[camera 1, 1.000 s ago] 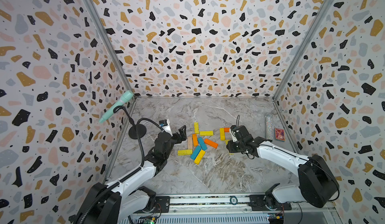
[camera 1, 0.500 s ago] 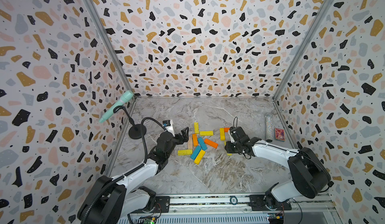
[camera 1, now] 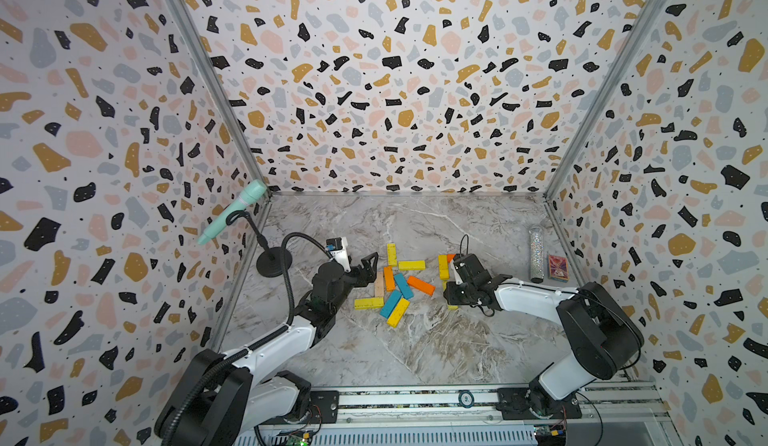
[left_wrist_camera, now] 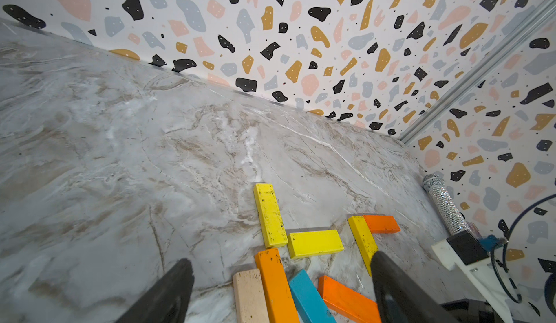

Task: Assemble the number 6 with building blocks
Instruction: Assemble the building block at the center of the board.

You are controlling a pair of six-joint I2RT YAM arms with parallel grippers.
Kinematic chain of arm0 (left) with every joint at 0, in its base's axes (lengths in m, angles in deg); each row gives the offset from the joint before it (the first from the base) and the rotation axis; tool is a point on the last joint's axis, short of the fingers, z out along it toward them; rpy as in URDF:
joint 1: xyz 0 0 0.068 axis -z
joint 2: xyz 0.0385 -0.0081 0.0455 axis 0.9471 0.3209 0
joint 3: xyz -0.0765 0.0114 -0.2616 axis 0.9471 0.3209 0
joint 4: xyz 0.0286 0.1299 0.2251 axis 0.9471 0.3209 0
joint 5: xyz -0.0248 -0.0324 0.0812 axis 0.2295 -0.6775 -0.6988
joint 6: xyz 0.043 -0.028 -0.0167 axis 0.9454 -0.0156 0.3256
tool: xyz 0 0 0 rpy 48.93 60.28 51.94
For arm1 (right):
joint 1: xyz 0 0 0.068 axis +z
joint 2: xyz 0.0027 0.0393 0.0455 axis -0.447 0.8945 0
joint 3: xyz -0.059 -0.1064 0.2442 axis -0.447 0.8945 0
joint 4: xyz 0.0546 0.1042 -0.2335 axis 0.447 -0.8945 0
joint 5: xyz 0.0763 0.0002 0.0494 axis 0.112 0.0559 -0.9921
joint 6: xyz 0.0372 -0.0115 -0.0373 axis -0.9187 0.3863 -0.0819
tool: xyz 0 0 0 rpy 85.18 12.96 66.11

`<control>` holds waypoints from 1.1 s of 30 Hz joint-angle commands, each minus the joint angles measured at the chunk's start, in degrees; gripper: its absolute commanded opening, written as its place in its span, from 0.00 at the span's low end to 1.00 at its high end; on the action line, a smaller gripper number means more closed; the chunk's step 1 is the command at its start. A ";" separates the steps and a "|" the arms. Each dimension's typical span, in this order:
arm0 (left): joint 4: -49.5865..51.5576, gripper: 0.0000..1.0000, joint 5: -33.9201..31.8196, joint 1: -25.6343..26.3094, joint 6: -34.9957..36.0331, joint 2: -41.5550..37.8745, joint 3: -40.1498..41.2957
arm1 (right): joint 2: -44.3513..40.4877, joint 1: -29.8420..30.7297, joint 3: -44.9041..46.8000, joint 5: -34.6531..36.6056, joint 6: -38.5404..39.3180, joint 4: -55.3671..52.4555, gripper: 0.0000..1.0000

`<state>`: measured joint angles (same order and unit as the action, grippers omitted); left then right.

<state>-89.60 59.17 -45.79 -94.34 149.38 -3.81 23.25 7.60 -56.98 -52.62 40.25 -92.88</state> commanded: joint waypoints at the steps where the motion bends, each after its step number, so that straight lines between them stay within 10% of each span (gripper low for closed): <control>1: -3.59 0.83 2.28 -0.22 -0.20 0.55 -0.80 | -0.12 0.36 0.83 -0.76 -0.97 1.53 0.42; 8: -5.17 0.51 5.64 -0.03 -0.97 2.72 -1.24 | -9.22 0.25 3.34 -1.85 -1.38 0.57 0.59; 16: -3.23 0.13 7.27 5.61 -2.43 9.42 -5.60 | -22.54 -4.42 13.57 -9.17 -3.25 1.01 0.29; 33: -5.82 0.00 7.97 22.36 -11.46 28.09 -13.83 | -17.19 -7.53 17.18 -19.92 1.22 5.15 0.11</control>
<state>-92.75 66.82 -24.74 -104.48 175.69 -15.24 5.65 0.34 -40.21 -70.44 39.99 -89.12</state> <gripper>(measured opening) 0.047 0.111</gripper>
